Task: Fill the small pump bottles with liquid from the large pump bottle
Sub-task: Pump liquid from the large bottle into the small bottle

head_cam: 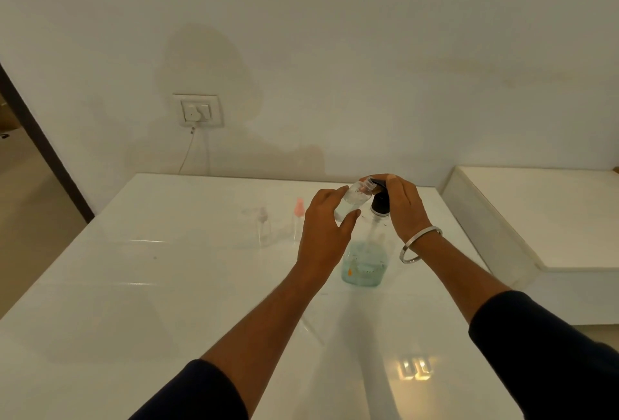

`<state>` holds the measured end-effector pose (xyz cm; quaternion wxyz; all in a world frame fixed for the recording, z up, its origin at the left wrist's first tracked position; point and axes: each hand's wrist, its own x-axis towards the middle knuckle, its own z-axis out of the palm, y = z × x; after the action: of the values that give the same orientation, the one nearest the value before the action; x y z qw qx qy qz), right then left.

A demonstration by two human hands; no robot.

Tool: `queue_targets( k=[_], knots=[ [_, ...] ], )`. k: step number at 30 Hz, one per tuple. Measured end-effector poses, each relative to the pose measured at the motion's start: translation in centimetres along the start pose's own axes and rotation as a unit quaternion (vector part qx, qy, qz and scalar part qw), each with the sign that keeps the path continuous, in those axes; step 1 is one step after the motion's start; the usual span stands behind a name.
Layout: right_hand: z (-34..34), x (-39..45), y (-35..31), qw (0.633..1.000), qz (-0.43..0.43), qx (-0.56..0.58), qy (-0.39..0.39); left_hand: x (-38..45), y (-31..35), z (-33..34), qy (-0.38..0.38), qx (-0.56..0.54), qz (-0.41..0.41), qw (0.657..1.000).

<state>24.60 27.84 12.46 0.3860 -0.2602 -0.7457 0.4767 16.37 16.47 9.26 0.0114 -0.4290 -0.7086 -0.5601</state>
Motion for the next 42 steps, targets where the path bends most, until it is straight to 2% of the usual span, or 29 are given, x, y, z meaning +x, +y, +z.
queue_targets(
  k=[12, 23, 34, 42],
  knots=[
    [-0.7, 0.1, -1.4, 0.999, -0.004, -0.017, -0.027, 0.1, 0.8, -0.6, -0.001, -0.009, 0.004, 1.000],
    [0.0, 0.1, -0.3, 1.000, -0.004, -0.007, 0.007, 0.1, -0.1, 0.3, -0.002, -0.007, -0.010, 1.000],
    [-0.5, -0.2, -1.1, 1.000, -0.015, 0.003, -0.019, 0.0, 0.6, -0.4, -0.002, -0.007, -0.002, 1.000],
    [-0.1, 0.0, -0.2, 1.000, 0.002, -0.001, -0.004, 0.0, 0.2, -0.2, -0.002, -0.005, -0.001, 1.000]
  ],
)
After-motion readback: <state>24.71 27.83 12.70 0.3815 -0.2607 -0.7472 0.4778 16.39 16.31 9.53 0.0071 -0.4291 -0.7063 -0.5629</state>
